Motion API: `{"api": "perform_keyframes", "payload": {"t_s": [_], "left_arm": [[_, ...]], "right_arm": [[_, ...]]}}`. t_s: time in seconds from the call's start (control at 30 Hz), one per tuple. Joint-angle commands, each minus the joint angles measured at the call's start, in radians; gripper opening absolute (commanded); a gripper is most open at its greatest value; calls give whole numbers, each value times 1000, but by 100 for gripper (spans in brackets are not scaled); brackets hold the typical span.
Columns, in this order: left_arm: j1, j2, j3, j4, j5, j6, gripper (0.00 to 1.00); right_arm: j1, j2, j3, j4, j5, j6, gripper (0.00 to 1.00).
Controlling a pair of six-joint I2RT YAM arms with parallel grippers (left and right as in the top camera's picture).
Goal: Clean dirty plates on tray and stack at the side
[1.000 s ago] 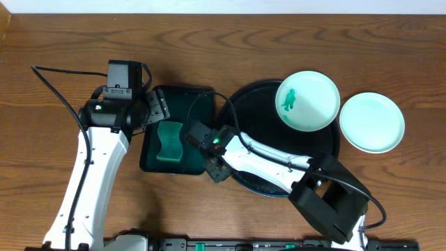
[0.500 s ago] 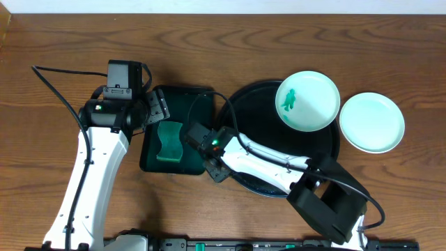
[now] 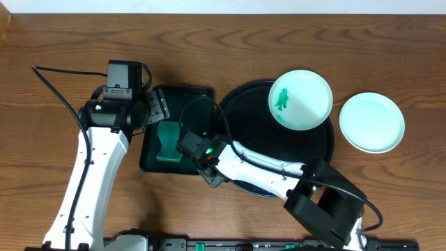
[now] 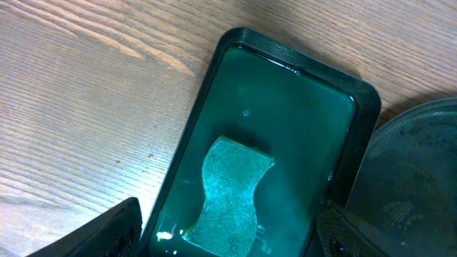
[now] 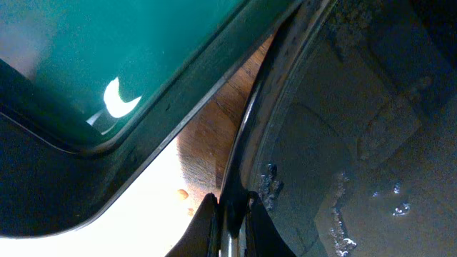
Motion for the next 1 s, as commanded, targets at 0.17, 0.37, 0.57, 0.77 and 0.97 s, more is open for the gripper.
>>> {"api": "perform_keyframes", "payload": {"t_s": [0.17,0.37,0.57,0.77,0.97], "left_arm": [[2,-3,23,-3,-9,-1,79],[2,-3,23,-4,-9,-1,79],[2,-3,23,-3,-9,-1,79],[2,-3,23,-3,-9,-1,79],[2,-3,23,-3,-9,-1,79]], "right_arm": [[3,-9,22,-14,-109,-24,18],[-65,-114,53,-50,-99,-28,24],[-205,-280,55,-66,-99,-29,49],[-422,-373,55,-75,-99,-103,54],[-644,-367,53,-87,-99,-175,56]]}}
